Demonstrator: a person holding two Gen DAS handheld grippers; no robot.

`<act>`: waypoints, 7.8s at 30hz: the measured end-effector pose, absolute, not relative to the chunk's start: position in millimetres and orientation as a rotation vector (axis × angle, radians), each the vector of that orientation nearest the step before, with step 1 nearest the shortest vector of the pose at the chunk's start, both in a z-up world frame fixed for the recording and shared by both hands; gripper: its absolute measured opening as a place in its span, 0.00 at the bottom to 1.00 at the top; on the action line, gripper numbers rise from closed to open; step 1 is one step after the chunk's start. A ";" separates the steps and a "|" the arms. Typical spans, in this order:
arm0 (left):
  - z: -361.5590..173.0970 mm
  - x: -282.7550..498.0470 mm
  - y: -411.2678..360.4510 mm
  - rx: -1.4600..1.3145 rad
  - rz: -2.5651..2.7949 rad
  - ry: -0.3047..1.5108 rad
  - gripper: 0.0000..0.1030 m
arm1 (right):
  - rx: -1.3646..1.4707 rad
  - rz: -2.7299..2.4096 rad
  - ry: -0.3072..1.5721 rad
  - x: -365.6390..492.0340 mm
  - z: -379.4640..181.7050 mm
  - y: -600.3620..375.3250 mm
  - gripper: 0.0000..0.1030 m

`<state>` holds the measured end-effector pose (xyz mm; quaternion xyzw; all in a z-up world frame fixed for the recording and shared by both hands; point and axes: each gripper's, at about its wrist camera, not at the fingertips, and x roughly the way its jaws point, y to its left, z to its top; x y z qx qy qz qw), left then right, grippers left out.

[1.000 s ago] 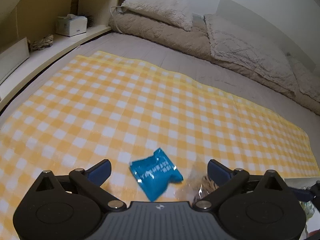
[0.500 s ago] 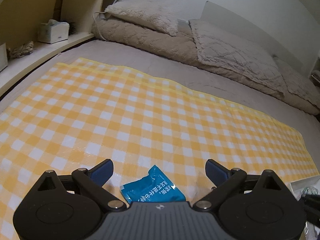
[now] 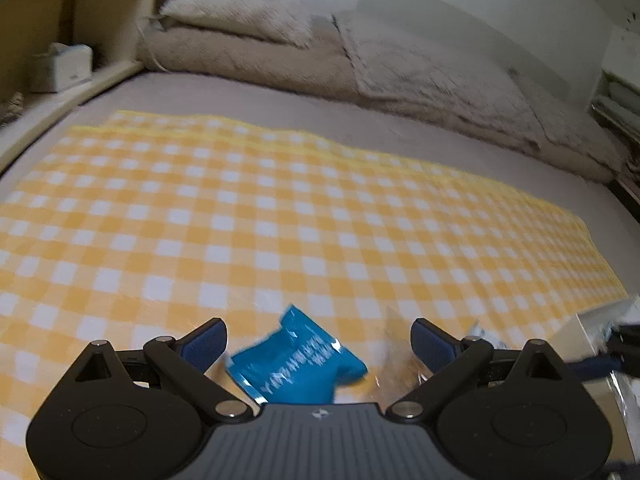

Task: Organize soft objects
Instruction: 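Lower the left tool to the blue packet while the right tool lowers to the beige cord bag, then close the left tool on the blue packet while the right tool grips the beige cord bag, then carry the blue packet and cord bag into the white box and open both tools, then withdraw both tools from the box toward the dark cord bag and white packet, then lower the left tool to the dark cord bag while the right tool lowers to the white granule packet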

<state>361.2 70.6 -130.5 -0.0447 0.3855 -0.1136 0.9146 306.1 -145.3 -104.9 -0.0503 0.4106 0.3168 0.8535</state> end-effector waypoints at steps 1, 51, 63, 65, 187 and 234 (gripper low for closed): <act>-131.7 361.5 69.2 -0.081 -0.244 0.818 0.95 | -0.108 0.661 0.865 308.0 -105.9 -145.3 0.80; -153.4 382.2 36.1 0.258 -0.249 0.847 0.53 | -0.011 0.551 1.040 337.3 -124.3 -152.4 0.30; -111.8 356.1 39.4 0.226 -0.226 0.798 0.48 | -0.002 0.526 0.966 329.1 -97.4 -144.4 0.28; -102.9 350.0 38.3 0.223 -0.225 0.784 0.48 | 0.001 0.517 0.950 325.9 -90.8 -144.4 0.28; -65.8 218.3 -256.3 0.055 -0.624 0.897 1.00 | -0.033 -0.076 0.878 101.5 -58.9 -446.3 1.00; -70.0 301.5 21.7 -0.187 -0.081 0.952 1.00 | -0.211 0.201 0.733 266.2 -59.3 -219.1 1.00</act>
